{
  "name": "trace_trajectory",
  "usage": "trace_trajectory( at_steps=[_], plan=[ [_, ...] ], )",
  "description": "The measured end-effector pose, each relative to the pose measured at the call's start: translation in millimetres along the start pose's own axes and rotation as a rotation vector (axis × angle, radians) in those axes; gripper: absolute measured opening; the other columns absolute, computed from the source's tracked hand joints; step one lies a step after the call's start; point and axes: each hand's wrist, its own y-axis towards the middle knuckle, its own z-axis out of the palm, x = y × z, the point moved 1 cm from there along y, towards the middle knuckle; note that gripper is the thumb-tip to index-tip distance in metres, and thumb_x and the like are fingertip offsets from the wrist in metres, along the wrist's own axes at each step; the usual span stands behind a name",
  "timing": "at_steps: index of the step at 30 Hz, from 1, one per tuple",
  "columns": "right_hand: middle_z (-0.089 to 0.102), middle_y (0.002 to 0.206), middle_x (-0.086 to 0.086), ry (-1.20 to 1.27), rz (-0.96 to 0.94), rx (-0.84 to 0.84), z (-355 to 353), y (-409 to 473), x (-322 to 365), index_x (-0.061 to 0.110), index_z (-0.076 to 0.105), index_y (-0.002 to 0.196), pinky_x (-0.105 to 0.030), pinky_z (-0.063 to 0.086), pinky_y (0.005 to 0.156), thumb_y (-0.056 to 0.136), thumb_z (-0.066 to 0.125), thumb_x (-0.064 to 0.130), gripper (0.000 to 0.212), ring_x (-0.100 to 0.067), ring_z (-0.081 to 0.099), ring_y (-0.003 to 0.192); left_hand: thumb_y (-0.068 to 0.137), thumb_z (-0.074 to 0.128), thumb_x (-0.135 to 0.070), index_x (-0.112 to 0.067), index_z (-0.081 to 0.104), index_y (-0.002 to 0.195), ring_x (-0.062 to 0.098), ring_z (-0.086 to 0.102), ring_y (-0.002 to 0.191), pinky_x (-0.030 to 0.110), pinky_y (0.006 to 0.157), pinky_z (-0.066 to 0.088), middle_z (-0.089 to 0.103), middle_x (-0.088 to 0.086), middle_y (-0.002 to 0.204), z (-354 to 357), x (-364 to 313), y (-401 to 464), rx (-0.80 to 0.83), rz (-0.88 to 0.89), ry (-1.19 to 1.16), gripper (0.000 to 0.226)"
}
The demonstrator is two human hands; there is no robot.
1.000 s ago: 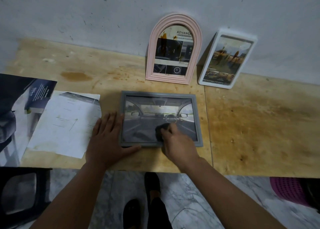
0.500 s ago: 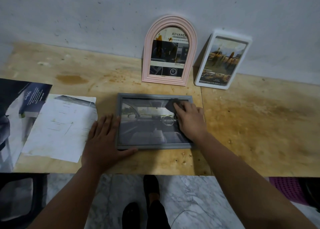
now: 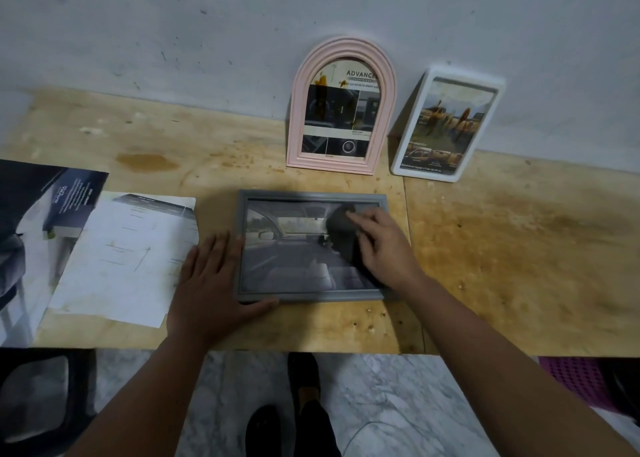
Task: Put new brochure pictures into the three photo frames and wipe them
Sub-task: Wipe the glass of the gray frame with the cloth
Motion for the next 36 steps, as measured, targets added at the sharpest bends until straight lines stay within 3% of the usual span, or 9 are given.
trace_trajectory(
  at_steps=[2, 6, 12, 15, 18, 23, 25, 29, 36],
  plan=[
    [0.059, 0.119, -0.01, -0.136, 0.074, -0.048, 12.1, 13.5, 0.4, 0.011, 0.066, 0.133, -0.051, 0.053, 0.089, 0.093, 0.056, 0.008, 0.041, -0.03, 0.057, 0.108, 0.068, 0.041, -0.101, -0.022, 0.011, 0.165, 0.022, 0.004, 0.16, 0.047, 0.129, 0.009, 0.012, 0.005, 0.172, 0.2, 0.3, -0.2, -0.002, -0.001, 0.002, 0.129],
    [0.057, 0.12, -0.013, -0.279, -0.021, 0.11, 49.2, -4.2, 30.3, 0.017, 0.067, 0.129, -0.05, 0.05, 0.08, 0.091, 0.05, 0.02, 0.042, -0.036, 0.054, 0.102, 0.069, 0.041, -0.101, -0.023, 0.008, 0.165, 0.022, 0.003, 0.16, 0.047, 0.129, 0.009, 0.01, 0.006, 0.172, 0.5, 0.8, -0.1, -0.001, 0.005, 0.012, 0.128],
    [0.059, 0.124, -0.012, -0.21, -0.288, 0.356, 42.9, -49.4, 51.9, 0.021, 0.068, 0.13, -0.046, 0.05, 0.078, 0.094, 0.048, 0.02, 0.042, -0.034, 0.058, 0.104, 0.071, 0.036, -0.101, -0.022, 0.005, 0.165, 0.023, 0.002, 0.16, 0.049, 0.129, 0.01, 0.009, 0.006, 0.173, -1.3, -0.4, -0.7, 0.009, 0.015, 0.019, 0.127],
    [0.058, 0.124, -0.006, -0.091, -0.259, 0.499, 20.9, -34.9, 52.7, 0.019, 0.068, 0.132, -0.044, 0.053, 0.084, 0.096, 0.05, 0.012, 0.041, -0.027, 0.06, 0.107, 0.071, 0.036, -0.101, -0.021, 0.009, 0.165, 0.024, 0.004, 0.16, 0.05, 0.128, 0.012, 0.011, 0.008, 0.172, -2.0, -0.8, -0.9, 0.001, 0.015, 0.028, 0.126],
    [0.056, 0.125, -0.002, -0.058, -0.11, 0.348, -3.9, 5.5, 35.7, 0.018, 0.065, 0.135, -0.039, 0.05, 0.097, 0.097, 0.054, 0.007, 0.041, -0.022, 0.057, 0.113, 0.07, 0.04, -0.1, -0.021, 0.011, 0.164, 0.025, 0.006, 0.159, 0.05, 0.128, 0.013, 0.014, 0.008, 0.172, -2.2, -0.3, -0.4, -0.007, 0.017, 0.019, 0.127],
    [0.057, 0.117, -0.005, -0.179, 0.056, -0.055, 1.7, 49.3, 17.3, 0.017, 0.067, 0.132, -0.051, 0.053, 0.086, 0.092, 0.059, 0.012, 0.041, -0.028, 0.057, 0.103, 0.068, 0.042, -0.101, -0.021, 0.011, 0.165, 0.023, 0.004, 0.16, 0.05, 0.128, 0.012, 0.013, 0.007, 0.172, 0.5, 1.0, -0.2, -0.014, 0.02, -0.001, 0.129],
    [0.058, 0.122, -0.009, -0.255, -0.067, -0.047, 21.9, 48.1, 28.6, 0.017, 0.066, 0.133, -0.049, 0.049, 0.085, 0.089, 0.062, 0.011, 0.045, -0.031, 0.056, 0.106, 0.069, 0.041, -0.101, -0.021, 0.012, 0.165, 0.023, 0.004, 0.16, 0.05, 0.128, 0.012, 0.012, 0.007, 0.172, 1.3, 1.4, 0.4, -0.011, 0.018, 0.002, 0.128],
    [0.061, 0.131, -0.012, -0.39, -0.269, 0.178, 57.2, 32.9, 29.4, 0.021, 0.068, 0.13, -0.045, 0.039, 0.082, 0.082, 0.069, 0.02, 0.048, -0.037, 0.057, 0.111, 0.069, 0.04, -0.1, -0.021, 0.01, 0.165, 0.023, 0.004, 0.16, 0.049, 0.128, 0.012, 0.012, 0.007, 0.172, 1.8, 0.5, 1.3, -0.008, 0.016, 0.006, 0.128],
    [0.06, 0.131, -0.005, -0.602, -0.229, 0.207, 13.5, 46.1, -3.2, 0.028, 0.067, 0.13, -0.047, 0.039, 0.088, 0.081, 0.07, 0.017, 0.05, -0.033, 0.054, 0.114, 0.068, 0.038, -0.101, -0.022, 0.011, 0.165, 0.022, 0.004, 0.16, 0.049, 0.128, 0.012, 0.012, 0.006, 0.172, 1.1, 0.4, 1.3, -0.006, 0.008, -0.003, 0.128]
  ],
)
